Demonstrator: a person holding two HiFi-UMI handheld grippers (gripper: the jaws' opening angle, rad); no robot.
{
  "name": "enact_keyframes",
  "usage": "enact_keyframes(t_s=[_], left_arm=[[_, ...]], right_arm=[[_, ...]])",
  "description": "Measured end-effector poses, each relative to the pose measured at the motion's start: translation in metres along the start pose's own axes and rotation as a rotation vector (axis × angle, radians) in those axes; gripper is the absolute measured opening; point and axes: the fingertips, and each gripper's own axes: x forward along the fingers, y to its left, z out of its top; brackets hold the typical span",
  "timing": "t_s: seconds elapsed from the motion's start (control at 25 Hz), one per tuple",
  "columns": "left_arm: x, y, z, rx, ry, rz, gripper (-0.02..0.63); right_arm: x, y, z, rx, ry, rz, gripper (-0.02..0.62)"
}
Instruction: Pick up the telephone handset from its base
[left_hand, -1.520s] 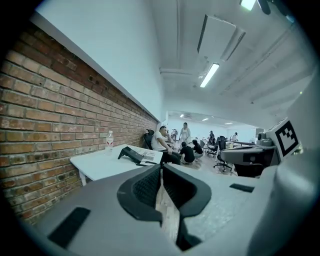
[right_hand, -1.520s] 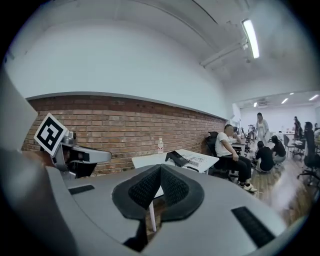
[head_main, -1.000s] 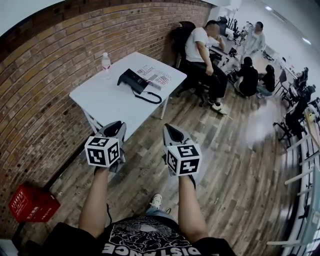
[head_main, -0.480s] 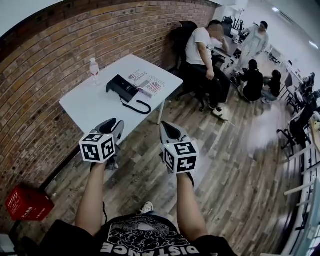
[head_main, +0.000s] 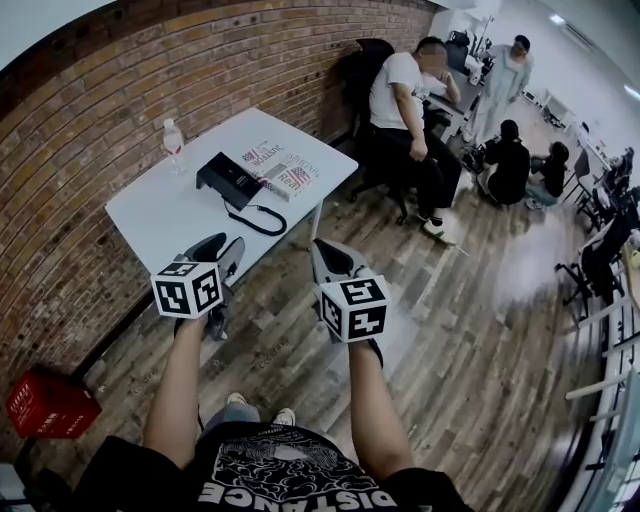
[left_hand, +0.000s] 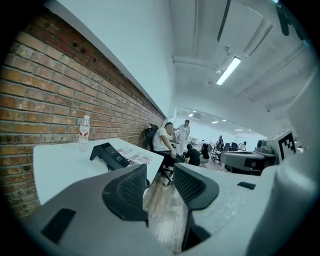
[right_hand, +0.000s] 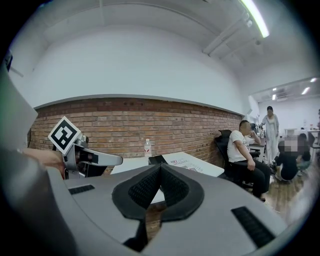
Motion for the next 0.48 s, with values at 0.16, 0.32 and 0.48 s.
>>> enact_keyframes(t_s=[0.16, 0.32, 0.48], left_arm=[[0.016, 0.004, -0.002, -0.003, 0.010, 0.002, 0.150], [0.034, 0.014, -0.001, -0.010, 0.015, 0.006, 0.152], [0.058, 0.037, 0.001, -0.033, 0.017, 0.011, 0.152]], right_arm=[[0.008, -0.012, -0.003, -0.003, 0.008, 0.004, 0.000], [0.026, -0.023, -0.003, -0.007, 0.011, 0.013, -0.001], [0.057, -0.030, -0.003, -0.014, 0.021, 0.025, 0.000]])
